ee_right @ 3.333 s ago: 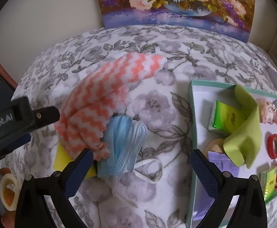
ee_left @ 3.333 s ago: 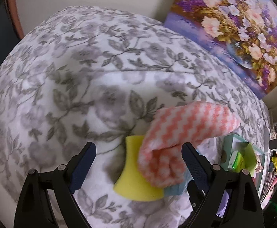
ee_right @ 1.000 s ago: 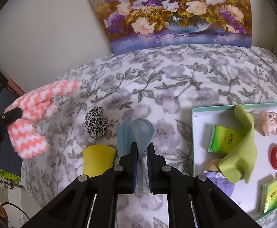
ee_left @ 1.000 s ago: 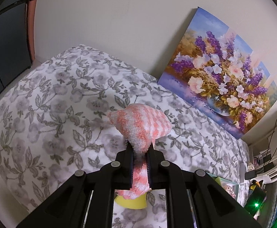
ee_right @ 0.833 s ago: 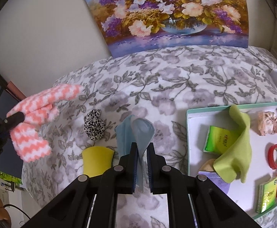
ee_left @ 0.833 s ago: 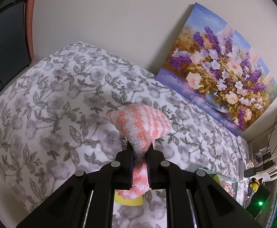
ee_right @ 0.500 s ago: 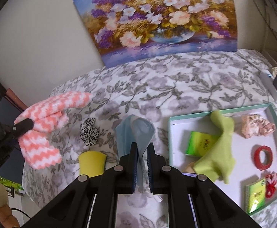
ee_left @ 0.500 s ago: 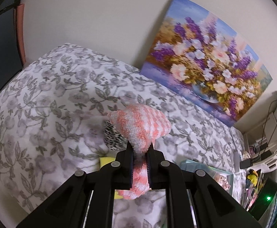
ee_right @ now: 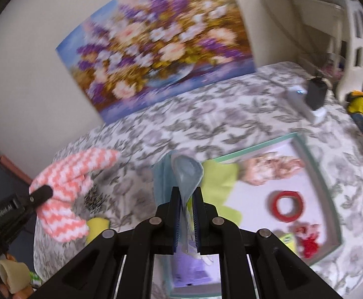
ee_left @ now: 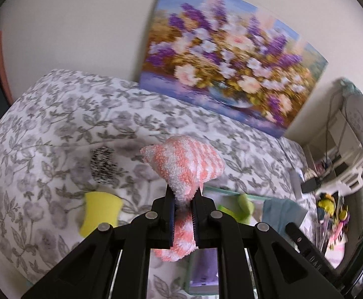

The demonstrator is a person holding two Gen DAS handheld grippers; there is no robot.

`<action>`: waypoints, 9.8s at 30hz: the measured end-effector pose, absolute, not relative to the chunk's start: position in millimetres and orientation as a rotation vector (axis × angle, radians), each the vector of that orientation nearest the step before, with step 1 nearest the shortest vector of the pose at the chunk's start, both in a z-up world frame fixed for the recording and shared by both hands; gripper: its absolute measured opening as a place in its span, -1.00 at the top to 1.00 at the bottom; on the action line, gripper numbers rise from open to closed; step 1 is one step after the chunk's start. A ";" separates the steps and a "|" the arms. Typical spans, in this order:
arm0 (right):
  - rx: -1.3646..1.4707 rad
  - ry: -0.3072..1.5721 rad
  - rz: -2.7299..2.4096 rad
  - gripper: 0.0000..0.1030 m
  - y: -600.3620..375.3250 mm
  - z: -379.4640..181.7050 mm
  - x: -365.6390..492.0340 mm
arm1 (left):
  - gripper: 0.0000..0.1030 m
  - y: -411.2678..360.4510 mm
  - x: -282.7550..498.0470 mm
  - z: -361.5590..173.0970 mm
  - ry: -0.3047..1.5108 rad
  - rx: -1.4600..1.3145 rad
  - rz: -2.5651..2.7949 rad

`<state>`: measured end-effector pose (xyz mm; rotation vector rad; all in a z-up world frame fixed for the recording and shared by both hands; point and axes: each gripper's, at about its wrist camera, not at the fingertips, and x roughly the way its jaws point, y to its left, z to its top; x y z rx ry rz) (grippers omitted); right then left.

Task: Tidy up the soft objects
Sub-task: 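Carry the zigzag cloth and blue mask over the white tray with both tools, then open both tools to drop the cloth and mask into the tray, then move the left tool to the leopard scrunchie while the right tool approaches the yellow sponge, then grasp the yellow sponge with the right tool while the left tool grasps the leopard scrunchie, then carry the scrunchie and sponge over the white tray with both tools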

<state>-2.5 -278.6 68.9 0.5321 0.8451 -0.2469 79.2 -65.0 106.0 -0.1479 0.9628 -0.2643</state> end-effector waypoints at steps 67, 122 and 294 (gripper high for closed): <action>0.531 1.110 -0.560 -0.35 -382.2 7.2 -47.9 | -0.37 -192.0 61.9 10.7 1.248 0.150 -0.352; 0.284 1.192 -0.343 -1.00 -197.6 6.6 54.2 | -0.84 77.7 133.8 13.3 1.276 -0.119 0.121; 0.212 1.130 -0.154 -0.25 -115.6 -9.2 120.4 | 0.38 57.9 179.9 -14.8 1.163 -0.254 -0.095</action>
